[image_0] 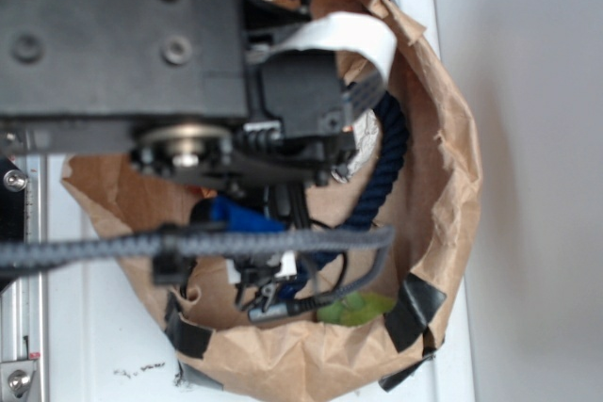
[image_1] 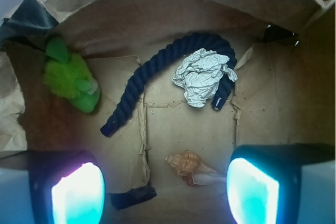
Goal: Grab the white paper.
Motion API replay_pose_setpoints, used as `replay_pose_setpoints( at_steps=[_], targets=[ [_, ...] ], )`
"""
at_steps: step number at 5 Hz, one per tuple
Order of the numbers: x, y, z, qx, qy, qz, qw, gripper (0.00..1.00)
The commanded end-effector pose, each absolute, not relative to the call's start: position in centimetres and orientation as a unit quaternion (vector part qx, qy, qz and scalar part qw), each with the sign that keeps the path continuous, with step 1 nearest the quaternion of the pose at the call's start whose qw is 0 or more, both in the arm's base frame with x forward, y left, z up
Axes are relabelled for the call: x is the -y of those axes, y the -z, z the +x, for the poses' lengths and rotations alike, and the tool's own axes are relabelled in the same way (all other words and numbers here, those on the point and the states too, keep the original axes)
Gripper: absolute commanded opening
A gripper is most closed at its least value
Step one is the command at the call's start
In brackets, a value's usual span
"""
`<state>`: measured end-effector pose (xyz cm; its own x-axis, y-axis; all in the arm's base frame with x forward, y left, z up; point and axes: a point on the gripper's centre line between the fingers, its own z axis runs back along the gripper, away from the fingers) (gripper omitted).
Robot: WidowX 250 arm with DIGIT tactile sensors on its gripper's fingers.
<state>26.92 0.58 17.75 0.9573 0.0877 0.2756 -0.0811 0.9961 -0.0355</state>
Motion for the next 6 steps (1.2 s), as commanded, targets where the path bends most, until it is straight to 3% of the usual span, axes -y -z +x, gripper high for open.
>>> replay_pose_setpoints(
  at_steps=[1,3,5,6],
  targets=[
    [-0.4,-19.4,27.5,0.167,-0.037,-0.012,0.985,1.0],
    [-1.2,-16.2,28.5,0.192,-0.032,-0.015,0.981,1.0],
    [-2.0,-12.1,29.9,0.202,-0.035,0.031,0.978,1.0],
    [-2.3,-10.4,32.0,0.184,-0.061,0.054,0.98,1.0]
  ],
)
